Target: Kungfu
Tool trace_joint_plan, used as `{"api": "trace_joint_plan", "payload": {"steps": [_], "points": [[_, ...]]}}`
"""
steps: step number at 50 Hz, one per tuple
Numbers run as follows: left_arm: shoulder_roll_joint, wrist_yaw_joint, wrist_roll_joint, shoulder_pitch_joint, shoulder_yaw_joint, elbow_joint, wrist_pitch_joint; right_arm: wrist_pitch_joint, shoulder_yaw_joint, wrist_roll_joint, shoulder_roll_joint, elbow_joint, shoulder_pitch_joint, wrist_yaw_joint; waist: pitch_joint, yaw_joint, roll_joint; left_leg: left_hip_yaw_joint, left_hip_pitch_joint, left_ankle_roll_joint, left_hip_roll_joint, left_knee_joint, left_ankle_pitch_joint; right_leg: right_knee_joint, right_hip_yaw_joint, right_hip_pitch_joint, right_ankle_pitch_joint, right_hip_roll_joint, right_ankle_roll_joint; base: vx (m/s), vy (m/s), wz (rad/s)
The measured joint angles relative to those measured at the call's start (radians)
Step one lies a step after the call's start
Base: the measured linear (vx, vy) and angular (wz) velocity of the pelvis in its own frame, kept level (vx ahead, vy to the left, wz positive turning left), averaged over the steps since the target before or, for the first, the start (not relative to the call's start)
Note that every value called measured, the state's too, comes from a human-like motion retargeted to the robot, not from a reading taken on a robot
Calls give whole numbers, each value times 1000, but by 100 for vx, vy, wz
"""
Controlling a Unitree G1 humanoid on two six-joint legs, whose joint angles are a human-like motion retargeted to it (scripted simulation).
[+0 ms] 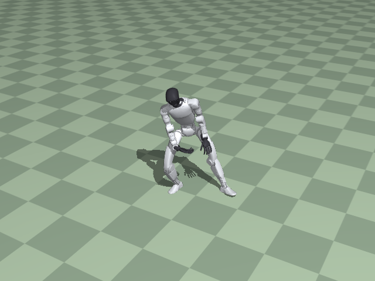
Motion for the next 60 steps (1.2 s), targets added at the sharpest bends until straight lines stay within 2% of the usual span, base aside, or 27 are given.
{"api": "trace_joint_plan", "payload": {"steps": [2,5,7,10,13,17,23,25,26,28,30,32,33,35,36,38,40,41,43,45,47,50,52,54,56,60], "points": [[34,-3,-17,-8,9,-13,28,18,-17,-3,36,-1,14,23,25,24,3,-14,8,0,31,3,15,-45,-13,31,37,46,-11,15,10,-36],[58,-25,-41,0,-18,-32,53,50,-19,107,25,-14,47,77,12,22,-11,-12,14,0,34,22,24,-103,-26,83,82,58,-8,31,12,9],[66,-24,-41,5,-34,-58,94,54,-29,204,-6,-37,69,64,5,29,-19,-2,17,0,46,42,36,-154,-43,135,114,75,-4,35,14,30],[78,-16,-18,18,-55,-120,150,40,-44,323,-53,-69,83,-63,2,59,-26,16,22,0,86,89,47,-258,-69,235,176,128,-1,43,22,22],[94,3,3,54,-45,-209,202,-25,-53,390,-83,-114,82,-218,1,113,-33,-31,19,6,139,173,20,-395,-77,345,252,211,-7,41,8,5],[114,6,-20,128,8,-333,219,-82,-19,448,-117,-220,55,-271,-35,181,-76,-168,-32,72,88,302,-91,-555,-66,444,366,227,-8,51,49,40],[180,-139,-29,264,129,-444,132,-65,31,440,-137,-409,-6,-190,-133,281,-120,-239,-47,143,-27,454,-312,-811,-76,625,511,229,2,64,64,70],[216,-193,-29,303,179,-469,103,-90,64,425,-128,-464,-28,-185,-176,303,-133,-252,-35,147,-75,478,-367,-883,-95,692,487,228,32,74,82,100],[245,-226,-34,316,211,-486,77,-106,80,417,-124,-492,-39,-181,-195,303,-134,-268,-29,154,-107,485,-389,-907,-86,722,439,243,35,68,59,144],[313,-285,-63,330,262,-520,22,-129,107,401,-129,-550,-59,-162,-227,286,-130,-319,-10,164,-175,487,-421,-935,-29,777,362,284,-1,73,63,200],[384,-338,-107,312,305,-547,-30,-149,126,380,-151,-620,-73,-135,-242,249,-137,-380,32,168,-249,466,-425,-906,158,788,357,342,-96,71,52,234],[438,-404,-173,257,336,-574,-69,-190,134,362,-188,-709,-78,-160,-243,209,-158,-432,85,171,-322,427,-407,-817,423,751,343,415,1,61,31,223],[454,-452,-217,224,344,-592,-85,-222,132,349,-211,-758,-74,-191,-239,186,-162,-461,120,175,-351,400,-394,-764,537,725,307,471,77,57,20,203],[469,-575,-328,150,347,-643,-119,-303,126,297,-254,-859,-54,-276,-226,144,-152,-505,182,183,-366,365,-378,-671,623,665,249,579,165,56,16,180],[471,-643,-400,106,330,-673,-129,-351,124,254,-275,-912,-33,-330,-220,113,-147,-529,209,198,-387,352,-372,-639,590,625,242,584,156,55,22,179],[471,-753,-525,23,266,-736,-140,-454,115,165,-308,-1009,20,-445,-209,46,-144,-578,265,232,-428,328,-369,-613,511,547,247,587,98,55,22,183],[466,-853,-631,-66,147,-803,-115,-577,93,63,-332,-1094,93,-607,-189,-7,-160,-620,329,270,-474,312,-367,-632,478,468,259,591,23,48,8,160],[450,-910,-676,-105,74,-833,-93,-644,82,16,-339,-1126,135,-723,-174,-26,-175,-635,365,284,-497,307,-364,-657,488,432,300,592,-1,43,2,146],[395,-1032,-769,-174,-67,-875,-51,-781,56,-82,-343,-1178,221,-1004,-139,-70,-200,-663,445,315,-537,294,-349,-723,509,364,428,594,-58,39,1,156],[300,-1162,-891,-231,-197,-876,-15,-939,30,-218,-330,-1213,310,-1382,-95,-136,-199,-710,526,342,-553,285,-337,-806,498,299,551,587,-135,33,3,191],[162,-1240,-1022,-245,-307,-820,6,-961,13,-328,-317,-1231,392,-1630,-54,-207,-192,-749,583,358,-547,294,-337,-901,464,241,572,579,-153,28,4,170],[-47,-1253,-1222,-225,-457,-690,58,-926,-18,-482,-291,-1253,516,-1746,3,-283,-206,-767,663,383,-545,285,-342,-1029,369,176,530,563,-55,21,5,78],[-167,-1200,-1360,-191,-514,-601,80,-863,-28,-499,-249,-1258,568,-1877,38,-303,-206,-742,692,393,-518,269,-340,-1039,331,122,501,577,-116,-1,1,-13],[-243,-1135,-1466,-154,-539,-540,46,-805,-47,-547,-240,-1266,604,-1989,61,-335,-217,-725,721,400,-507,260,-339,-995,328,77,521,573,-120,4,-1,3],[-269,-1093,-1542,-120,-553,-504,25,-786,-53,-584,-243,-1258,635,-2003,70,-372,-223,-717,741,402,-497,251,-335,-963,328,67,531,565,-105,10,-2,14],[-229,-1090,-1606,-93,-544,-482,54,-847,-18,-560,-280,-1230,663,-1903,45,-382,-209,-703,748,394,-479,226,-335,-932,391,100,541,574,-132,10,-1,-25]]}}
